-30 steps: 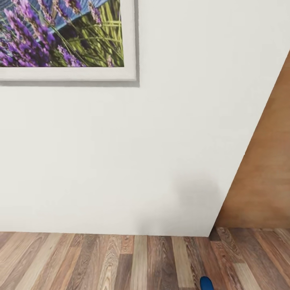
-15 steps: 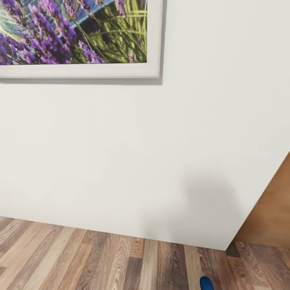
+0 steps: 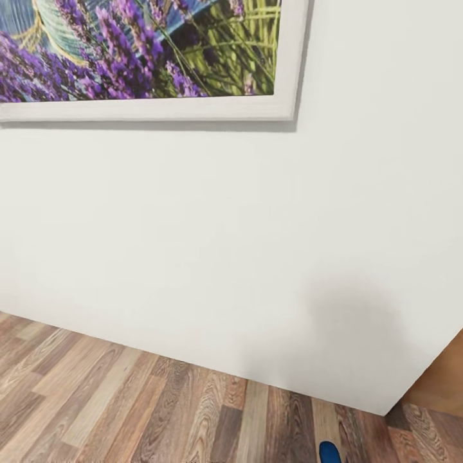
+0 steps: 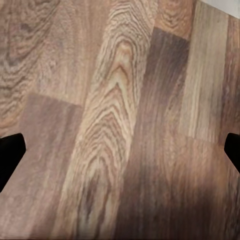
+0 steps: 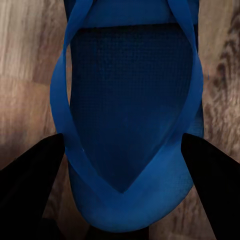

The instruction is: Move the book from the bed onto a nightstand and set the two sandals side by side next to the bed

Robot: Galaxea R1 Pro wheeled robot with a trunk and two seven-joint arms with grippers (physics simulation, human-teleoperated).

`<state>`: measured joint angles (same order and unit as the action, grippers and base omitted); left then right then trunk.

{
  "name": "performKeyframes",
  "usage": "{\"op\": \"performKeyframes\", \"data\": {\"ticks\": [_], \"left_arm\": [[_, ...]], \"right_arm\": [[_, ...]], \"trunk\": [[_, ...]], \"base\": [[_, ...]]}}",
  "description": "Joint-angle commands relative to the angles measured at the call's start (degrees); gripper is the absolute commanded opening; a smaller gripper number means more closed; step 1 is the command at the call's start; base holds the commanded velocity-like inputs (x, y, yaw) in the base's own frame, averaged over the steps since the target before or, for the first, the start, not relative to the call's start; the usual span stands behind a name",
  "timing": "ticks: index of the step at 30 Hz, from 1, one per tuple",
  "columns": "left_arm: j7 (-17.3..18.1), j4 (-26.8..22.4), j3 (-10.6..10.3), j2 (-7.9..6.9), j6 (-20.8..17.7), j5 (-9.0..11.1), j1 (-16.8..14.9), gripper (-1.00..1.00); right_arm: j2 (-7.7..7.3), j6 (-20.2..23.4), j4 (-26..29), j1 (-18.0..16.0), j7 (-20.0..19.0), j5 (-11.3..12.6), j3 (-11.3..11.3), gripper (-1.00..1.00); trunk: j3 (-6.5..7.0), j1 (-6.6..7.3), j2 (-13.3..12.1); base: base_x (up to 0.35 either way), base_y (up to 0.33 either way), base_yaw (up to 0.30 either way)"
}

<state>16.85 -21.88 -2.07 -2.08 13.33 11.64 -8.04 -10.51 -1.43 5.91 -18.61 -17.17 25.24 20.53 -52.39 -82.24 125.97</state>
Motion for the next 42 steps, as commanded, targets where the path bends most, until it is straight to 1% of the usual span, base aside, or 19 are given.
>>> {"op": "performKeyframes", "data": {"ticks": [1,5,14,33,42], "left_arm": [[0.2,0.1,-0.2,-0.03,0.1,0.6,0.0,1.00],[0.2,0.1,-0.2,-0.03,0.1,0.6,0.0,1.00],[0.2,0.1,-0.2,-0.03,0.1,0.6,0.0,1.00],[0.2,0.1,-0.2,-0.03,0.1,0.6,0.0,1.00],[0.2,0.1,-0.2,-0.03,0.0,0.6,0.0,1.00]], "right_arm": [[-0.03,-0.2,0.0,0.0,-0.2,0.5,0.5,-1.00],[-0.03,-0.2,0.0,0.0,-0.1,0.6,0.5,-1.00],[-0.03,-0.2,0.0,0.0,-0.1,0.5,0.5,-1.00],[-0.03,-0.2,0.0,0.0,-0.1,0.5,0.5,-1.00],[-0.03,-0.2,0.0,0.0,-0.1,0.5,0.5,-1.00]], "trunk": [[-0.10,0.01,0.0],[-0.29,0.01,0.0],[-0.73,0.01,0.0],[-1.65,0.01,0.0],[-2.09,0.01,0.0]], "base": [[0.000,0.000,0.239],[0.047,0.000,0.239],[0.222,-0.025,0.239],[0.015,0.000,0.239],[0.277,0.000,0.239]]}}
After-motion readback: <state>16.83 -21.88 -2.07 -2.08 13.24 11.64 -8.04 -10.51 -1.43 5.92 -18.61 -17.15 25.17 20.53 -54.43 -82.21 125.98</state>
